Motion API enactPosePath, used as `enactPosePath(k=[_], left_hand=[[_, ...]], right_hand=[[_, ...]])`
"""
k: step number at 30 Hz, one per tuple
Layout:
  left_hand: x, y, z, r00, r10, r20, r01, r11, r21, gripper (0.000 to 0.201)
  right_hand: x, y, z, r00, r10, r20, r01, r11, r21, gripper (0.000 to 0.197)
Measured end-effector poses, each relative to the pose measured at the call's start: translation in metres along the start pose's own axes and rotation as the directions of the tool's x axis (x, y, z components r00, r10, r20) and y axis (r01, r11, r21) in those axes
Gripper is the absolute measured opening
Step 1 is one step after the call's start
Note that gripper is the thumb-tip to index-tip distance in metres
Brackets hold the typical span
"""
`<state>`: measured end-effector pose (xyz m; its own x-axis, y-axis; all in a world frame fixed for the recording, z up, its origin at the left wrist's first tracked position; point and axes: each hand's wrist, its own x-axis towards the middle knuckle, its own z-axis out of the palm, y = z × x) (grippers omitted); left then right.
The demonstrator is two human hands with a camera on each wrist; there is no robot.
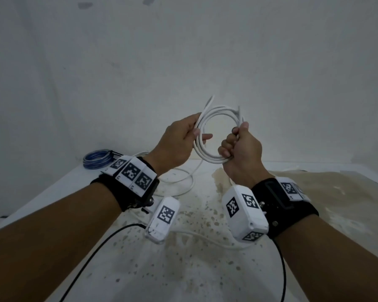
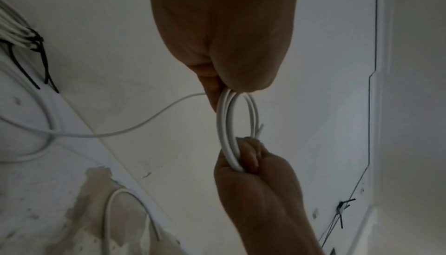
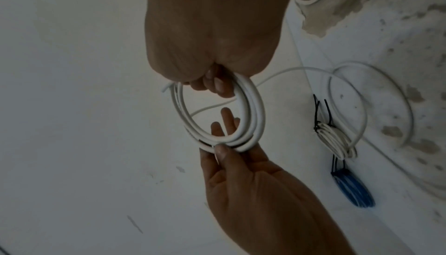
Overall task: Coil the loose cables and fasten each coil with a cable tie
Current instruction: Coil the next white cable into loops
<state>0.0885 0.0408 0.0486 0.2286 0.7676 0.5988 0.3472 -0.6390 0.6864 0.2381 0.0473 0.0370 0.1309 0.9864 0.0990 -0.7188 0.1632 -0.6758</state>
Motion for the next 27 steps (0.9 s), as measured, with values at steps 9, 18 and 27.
enactPosePath(k=[9,18,27], left_hand=[[0.015,0.016,0.011,0.957,-0.218,-0.191,0.166,0.952,-0.256,0.029],[0.024,0.005,-0.001,0.991,-0.028,-0.133,0.039,0.996,0.081,0.027],[0.034,0.008,-0.014,0.997,0.075,0.009,-0.075,0.961,0.265,0.022]], right_hand=[[-0.002,0.001,0.006,0.998,-0.034,0.047,0.040,0.990,-0.134,0.039],[-0.008,0.013,-0.007,0.985,-0.057,0.166,0.110,0.939,-0.325,0.039],[-0.007,0.014,-0.003,0.973,-0.022,0.231,0.116,0.907,-0.404,0.038]])
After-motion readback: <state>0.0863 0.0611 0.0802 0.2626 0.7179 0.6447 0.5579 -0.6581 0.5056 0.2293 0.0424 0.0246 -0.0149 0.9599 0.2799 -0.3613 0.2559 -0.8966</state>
